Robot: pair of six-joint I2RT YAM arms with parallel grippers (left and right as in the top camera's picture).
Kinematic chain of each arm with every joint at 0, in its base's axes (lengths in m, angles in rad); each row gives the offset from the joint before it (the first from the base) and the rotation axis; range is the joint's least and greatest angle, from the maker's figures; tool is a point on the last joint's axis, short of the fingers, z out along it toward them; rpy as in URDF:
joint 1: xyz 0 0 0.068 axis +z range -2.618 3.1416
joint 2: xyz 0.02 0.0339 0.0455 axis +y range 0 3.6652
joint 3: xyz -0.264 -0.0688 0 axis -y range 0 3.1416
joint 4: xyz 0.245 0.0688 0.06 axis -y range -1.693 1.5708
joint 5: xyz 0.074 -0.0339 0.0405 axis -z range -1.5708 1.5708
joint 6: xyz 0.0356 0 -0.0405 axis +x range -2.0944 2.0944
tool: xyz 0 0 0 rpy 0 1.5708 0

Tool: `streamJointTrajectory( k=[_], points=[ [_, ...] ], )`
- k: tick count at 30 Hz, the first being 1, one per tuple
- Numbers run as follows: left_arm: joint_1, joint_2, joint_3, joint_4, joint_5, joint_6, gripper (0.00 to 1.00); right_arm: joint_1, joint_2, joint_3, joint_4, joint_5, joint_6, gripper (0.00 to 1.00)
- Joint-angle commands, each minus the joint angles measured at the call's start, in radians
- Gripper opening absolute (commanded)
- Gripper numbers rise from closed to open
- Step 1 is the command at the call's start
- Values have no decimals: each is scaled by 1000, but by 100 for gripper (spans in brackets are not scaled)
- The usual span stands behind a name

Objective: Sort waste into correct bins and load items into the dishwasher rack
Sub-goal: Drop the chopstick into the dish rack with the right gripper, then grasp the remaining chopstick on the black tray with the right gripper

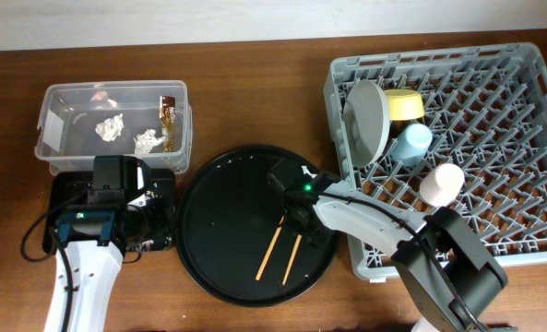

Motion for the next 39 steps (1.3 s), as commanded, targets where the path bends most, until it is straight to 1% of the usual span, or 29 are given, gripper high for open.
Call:
streamJointTrajectory(
  k=[1,2,3,4,9,11,14,16,17,18,19,21,23,26,29,30,32,35,37,39],
  points=[
    [3,-10,3,-1,-3,-11,78,7,-15,-1,-10,-19,5,28],
    [3,-10,3,-1,-3,-11,78,7,-25,-1,-12,-19,5,21],
    [3,-10,3,-1,-3,-11,78,7,-31,-1,-13,-20,5,16],
    [3,-10,3,-1,1,-11,78,7,-32,-1,-12,-33,5,5],
    [3,-10,3,-2,0,-11,78,5,-61,16,-33,-60,1,4],
    [3,-10,3,-1,0,-11,78,5,-100,59,-62,-57,-53,4],
    [3,-10,3,-2,0,-11,78,2,-161,173,-185,12,-129,4],
    [3,-10,3,-2,0,-11,78,-44,-205,281,-327,12,-255,4],
    [3,-10,3,-2,0,-11,78,-77,-217,302,-375,12,-304,4],
    [3,-10,3,-2,0,-11,78,-105,-224,309,-404,12,-337,4],
    [3,-10,3,-2,0,-11,78,-161,-234,310,-446,11,-399,4],
    [3,-10,3,-2,0,-11,78,-248,-234,310,-498,4,-476,4],
    [3,-10,3,-1,0,-11,78,-319,-234,310,-518,-11,-564,4],
    [3,-10,3,-1,1,-11,78,-371,-223,309,-517,-29,-655,4],
    [3,-10,3,-2,1,-11,78,-395,-198,307,-496,-3,-670,4],
    [3,-10,3,-2,0,-11,78,-397,-190,307,-481,-3,-670,9],
    [3,-10,3,-2,1,-11,78,-397,-189,307,-455,-3,-669,48],
    [3,-10,3,-2,0,-11,78,-396,-189,307,-454,-3,-669,51],
    [3,-10,3,-2,1,-11,78,-394,-191,309,-458,-16,-669,50],
    [3,-10,3,-2,0,-11,78,-391,-213,310,-449,-106,-650,51]
  ],
)
